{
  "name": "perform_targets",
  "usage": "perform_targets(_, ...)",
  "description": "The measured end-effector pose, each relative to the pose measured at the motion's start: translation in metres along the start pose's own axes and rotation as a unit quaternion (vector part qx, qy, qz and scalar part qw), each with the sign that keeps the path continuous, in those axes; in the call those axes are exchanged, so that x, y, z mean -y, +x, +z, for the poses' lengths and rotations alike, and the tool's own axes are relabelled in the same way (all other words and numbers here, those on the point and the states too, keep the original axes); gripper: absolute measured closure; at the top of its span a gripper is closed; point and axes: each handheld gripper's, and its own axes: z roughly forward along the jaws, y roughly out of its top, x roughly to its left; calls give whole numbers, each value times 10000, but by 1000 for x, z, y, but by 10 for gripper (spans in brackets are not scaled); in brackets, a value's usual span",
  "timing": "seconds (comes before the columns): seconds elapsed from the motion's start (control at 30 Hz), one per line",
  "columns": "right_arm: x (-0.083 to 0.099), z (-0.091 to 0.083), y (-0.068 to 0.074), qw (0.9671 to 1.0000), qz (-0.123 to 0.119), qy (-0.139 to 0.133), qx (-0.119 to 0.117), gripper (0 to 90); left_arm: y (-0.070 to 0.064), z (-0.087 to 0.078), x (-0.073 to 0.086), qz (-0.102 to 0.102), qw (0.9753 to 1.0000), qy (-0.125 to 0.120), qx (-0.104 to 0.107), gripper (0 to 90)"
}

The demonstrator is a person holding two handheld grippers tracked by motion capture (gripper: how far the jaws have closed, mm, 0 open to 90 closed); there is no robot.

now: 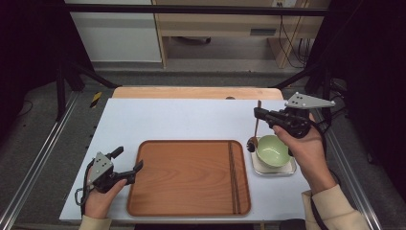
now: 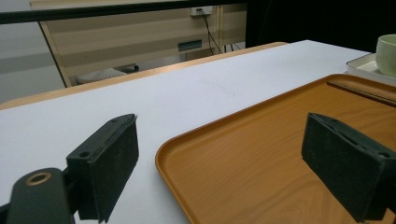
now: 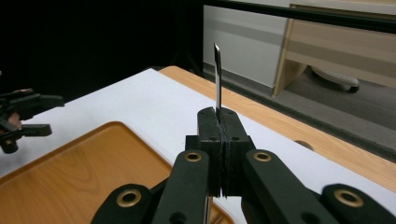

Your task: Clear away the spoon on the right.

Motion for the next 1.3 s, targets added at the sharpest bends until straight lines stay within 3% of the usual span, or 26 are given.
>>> perform_targets(0.33,0,16,16,9996,36,56,-269,898,-2,0,-2,41,10000,-19,46,121)
perform_targets(0.53,12,35,38,9980,-30,294,-554,898,-1,-1,-2,39,10000,-31,34,121)
perform_targets(0.63,22,49,57,9955,-54,470,-822,897,0,-2,-3,25,10000,-48,22,121)
perform_targets(0.93,48,70,88,9878,21,844,-1310,897,3,-5,-4,0,10000,-86,-13,121)
perform_targets(1.3,71,79,97,9824,247,1084,-1500,897,2,-4,-4,8,10000,-82,11,121)
